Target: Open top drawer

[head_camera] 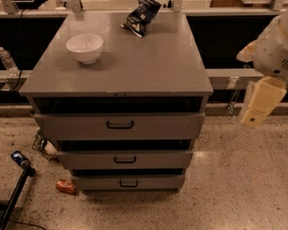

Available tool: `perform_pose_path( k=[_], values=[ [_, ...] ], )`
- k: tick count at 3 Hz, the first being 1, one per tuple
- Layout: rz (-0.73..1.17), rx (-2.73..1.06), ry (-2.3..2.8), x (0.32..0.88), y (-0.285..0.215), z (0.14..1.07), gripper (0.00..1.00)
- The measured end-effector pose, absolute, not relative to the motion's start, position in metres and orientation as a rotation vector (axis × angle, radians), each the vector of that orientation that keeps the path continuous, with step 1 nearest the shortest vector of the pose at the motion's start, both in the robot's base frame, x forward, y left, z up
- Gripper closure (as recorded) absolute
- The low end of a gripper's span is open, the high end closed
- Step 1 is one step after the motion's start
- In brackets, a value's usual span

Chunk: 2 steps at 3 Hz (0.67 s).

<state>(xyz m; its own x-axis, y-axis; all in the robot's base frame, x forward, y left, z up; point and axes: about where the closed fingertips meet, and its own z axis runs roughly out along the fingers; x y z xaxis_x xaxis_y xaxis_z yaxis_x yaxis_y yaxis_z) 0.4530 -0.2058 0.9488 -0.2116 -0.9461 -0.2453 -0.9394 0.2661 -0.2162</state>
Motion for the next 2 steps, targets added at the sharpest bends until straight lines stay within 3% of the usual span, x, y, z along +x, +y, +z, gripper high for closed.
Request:
perform_pose_path(
  k=[2],
  values=[
    [0.109,-1.734,2.142,0.492,-0.175,0.875,0.0]
  ],
)
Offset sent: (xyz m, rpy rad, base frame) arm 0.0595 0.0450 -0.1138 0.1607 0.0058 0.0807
